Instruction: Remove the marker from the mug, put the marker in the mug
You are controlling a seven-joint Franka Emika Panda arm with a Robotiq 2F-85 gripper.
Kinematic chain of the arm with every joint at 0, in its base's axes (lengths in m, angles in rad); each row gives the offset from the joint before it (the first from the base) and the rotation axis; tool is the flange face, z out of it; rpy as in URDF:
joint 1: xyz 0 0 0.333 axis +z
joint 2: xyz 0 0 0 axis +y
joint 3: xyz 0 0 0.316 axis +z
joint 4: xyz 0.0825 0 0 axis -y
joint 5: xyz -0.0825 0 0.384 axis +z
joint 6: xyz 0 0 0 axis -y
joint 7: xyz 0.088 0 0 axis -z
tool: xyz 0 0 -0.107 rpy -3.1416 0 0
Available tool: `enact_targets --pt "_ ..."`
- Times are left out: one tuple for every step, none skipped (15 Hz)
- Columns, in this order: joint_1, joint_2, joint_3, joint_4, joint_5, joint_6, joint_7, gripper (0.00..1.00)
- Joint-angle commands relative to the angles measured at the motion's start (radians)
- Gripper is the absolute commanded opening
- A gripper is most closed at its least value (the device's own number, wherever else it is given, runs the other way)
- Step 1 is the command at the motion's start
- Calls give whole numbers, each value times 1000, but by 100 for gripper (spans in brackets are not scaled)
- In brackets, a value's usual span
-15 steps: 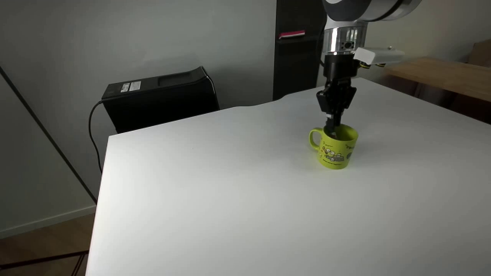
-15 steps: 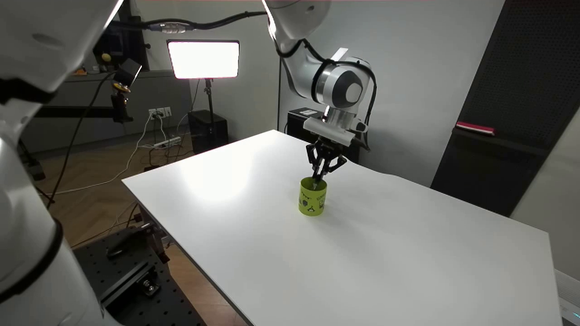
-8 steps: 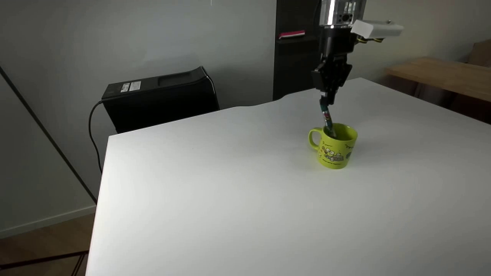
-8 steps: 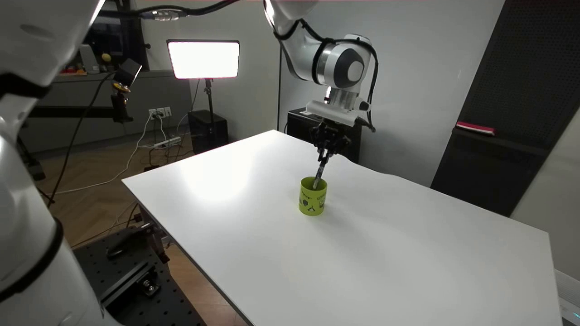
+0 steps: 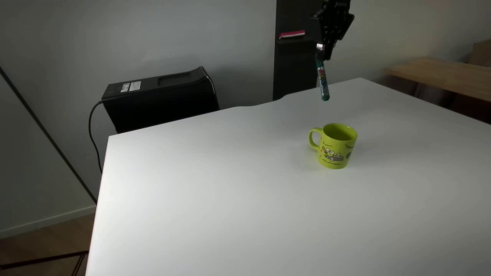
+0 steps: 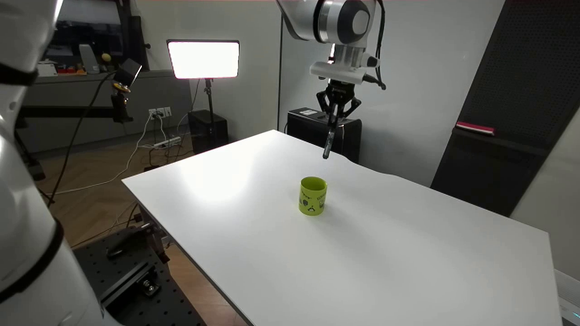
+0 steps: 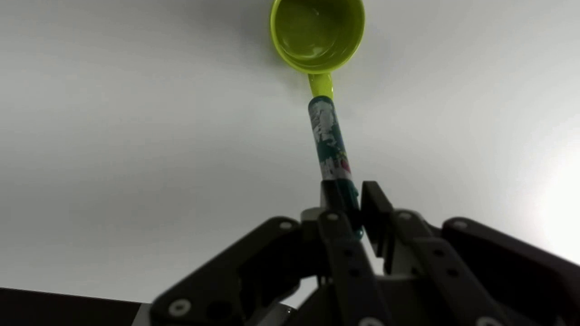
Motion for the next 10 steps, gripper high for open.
enact_targets --pt "2 -65 36 -58 36 12 3 4" --pt "3 -71 48 -67 47 13 -1 4" --pt "4 -75 62 -79 69 11 -9 4" --pt "6 -78 73 -91 86 13 -11 4" --pt "7 -76 85 -102 109 10 -16 4" --pt "10 -73 94 -113 128 9 -16 4" --pt "15 -67 102 -124 144 13 -15 4" --pt "17 -63 109 -135 160 13 -17 4" --pt "20 -58 115 -147 172 18 -18 4" --pt "24 -54 119 -159 182 24 -19 4"
